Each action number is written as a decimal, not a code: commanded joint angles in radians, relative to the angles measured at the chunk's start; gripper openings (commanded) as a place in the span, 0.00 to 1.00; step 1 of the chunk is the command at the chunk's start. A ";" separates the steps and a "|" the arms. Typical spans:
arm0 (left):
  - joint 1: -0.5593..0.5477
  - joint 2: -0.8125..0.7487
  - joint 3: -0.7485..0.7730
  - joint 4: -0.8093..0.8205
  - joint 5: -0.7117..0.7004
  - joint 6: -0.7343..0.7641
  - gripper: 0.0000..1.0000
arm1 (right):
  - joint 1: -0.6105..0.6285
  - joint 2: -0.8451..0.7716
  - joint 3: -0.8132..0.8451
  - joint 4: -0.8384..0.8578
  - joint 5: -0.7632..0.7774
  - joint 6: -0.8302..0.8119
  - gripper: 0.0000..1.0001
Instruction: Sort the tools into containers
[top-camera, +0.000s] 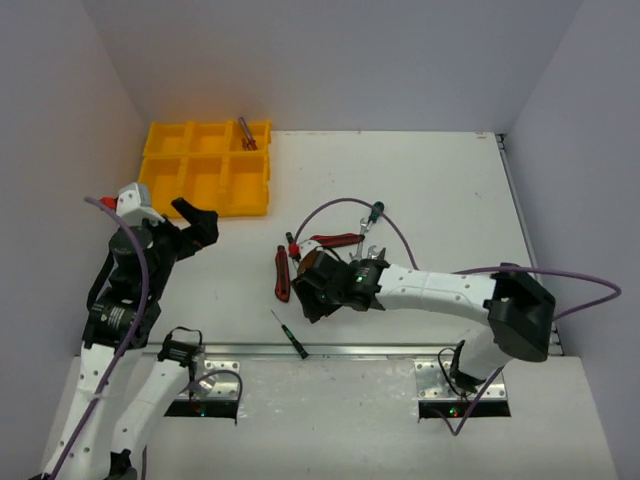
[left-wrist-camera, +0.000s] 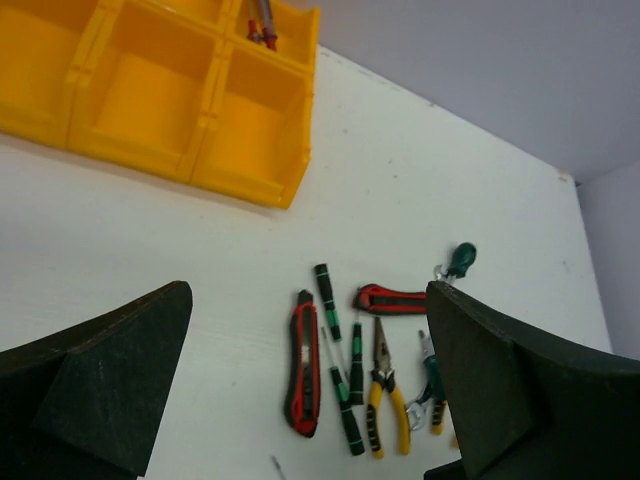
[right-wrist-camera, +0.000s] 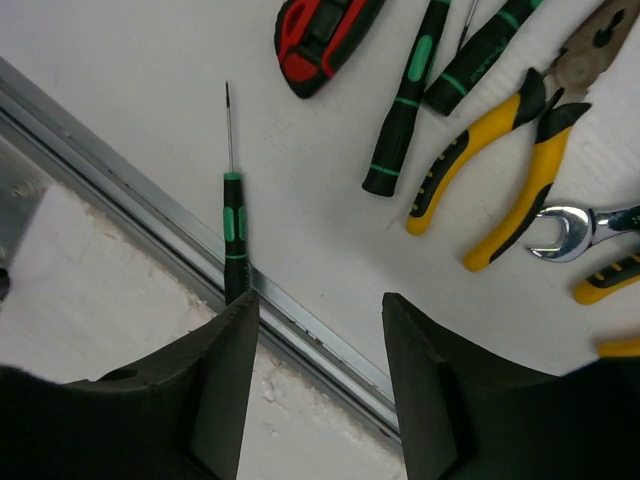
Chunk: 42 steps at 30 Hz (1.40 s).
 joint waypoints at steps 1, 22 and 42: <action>-0.017 -0.227 -0.019 -0.074 -0.177 0.100 1.00 | 0.068 0.154 0.100 0.017 0.071 0.009 0.49; -0.024 -0.372 -0.100 -0.021 -0.225 0.062 1.00 | 0.179 0.466 0.303 -0.056 0.059 0.041 0.34; -0.024 -0.145 -0.277 0.345 0.573 -0.152 1.00 | -0.036 -0.174 -0.055 0.138 -0.028 -0.015 0.00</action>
